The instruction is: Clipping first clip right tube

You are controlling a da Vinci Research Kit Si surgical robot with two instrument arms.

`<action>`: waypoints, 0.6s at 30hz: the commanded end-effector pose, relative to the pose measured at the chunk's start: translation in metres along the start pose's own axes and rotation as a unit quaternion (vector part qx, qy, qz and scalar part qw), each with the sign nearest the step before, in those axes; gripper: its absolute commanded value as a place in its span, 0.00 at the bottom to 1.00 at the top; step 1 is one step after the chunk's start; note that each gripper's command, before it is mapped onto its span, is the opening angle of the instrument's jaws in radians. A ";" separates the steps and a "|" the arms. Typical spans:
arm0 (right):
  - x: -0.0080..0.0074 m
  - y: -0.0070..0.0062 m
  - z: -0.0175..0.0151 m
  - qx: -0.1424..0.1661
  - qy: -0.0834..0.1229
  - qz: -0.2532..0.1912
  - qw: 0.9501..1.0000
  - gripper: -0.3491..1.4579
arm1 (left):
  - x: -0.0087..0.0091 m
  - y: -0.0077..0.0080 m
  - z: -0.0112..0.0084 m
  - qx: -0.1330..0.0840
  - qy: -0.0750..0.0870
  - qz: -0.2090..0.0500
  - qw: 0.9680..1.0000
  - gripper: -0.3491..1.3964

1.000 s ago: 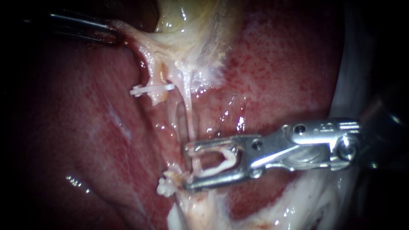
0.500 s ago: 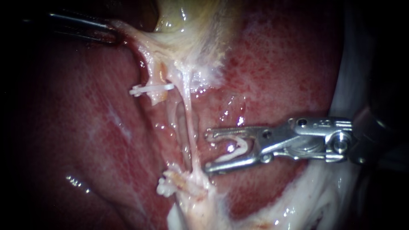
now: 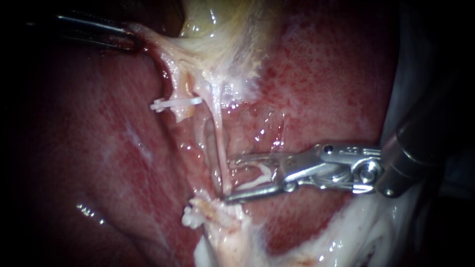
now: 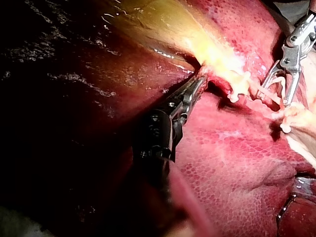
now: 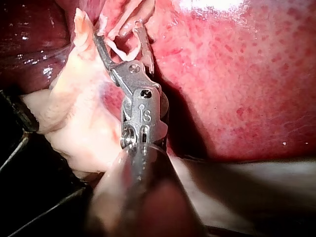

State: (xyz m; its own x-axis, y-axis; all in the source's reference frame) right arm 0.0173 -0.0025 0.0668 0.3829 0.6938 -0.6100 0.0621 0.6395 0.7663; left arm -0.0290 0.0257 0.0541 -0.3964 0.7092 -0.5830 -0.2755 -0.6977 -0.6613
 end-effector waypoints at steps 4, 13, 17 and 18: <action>0.0003 -0.0003 0.0005 0.006 -0.002 -0.003 1.000 0.46 | 0.0000 0.0000 0.0000 0.000 0.000 0.000 1.000 0.00; 0.0014 -0.0011 0.0022 0.023 -0.007 -0.008 1.000 0.45 | 0.0000 0.0000 0.0000 0.000 0.000 0.000 1.000 0.00; 0.0021 -0.0021 0.0022 0.039 0.004 -0.013 0.999 0.45 | 0.0000 0.0000 0.0000 0.000 0.000 0.000 1.000 0.00; 0.0024 -0.0025 0.0021 0.043 0.008 -0.014 0.999 0.45 | 0.0000 0.0000 0.0000 0.000 0.000 0.000 1.000 0.00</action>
State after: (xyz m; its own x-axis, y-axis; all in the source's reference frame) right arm 0.0200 -0.0032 0.0635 0.3642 0.6829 -0.6332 0.1580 0.6247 0.7647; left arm -0.0290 0.0257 0.0541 -0.3962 0.7094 -0.5830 -0.2760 -0.6975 -0.6613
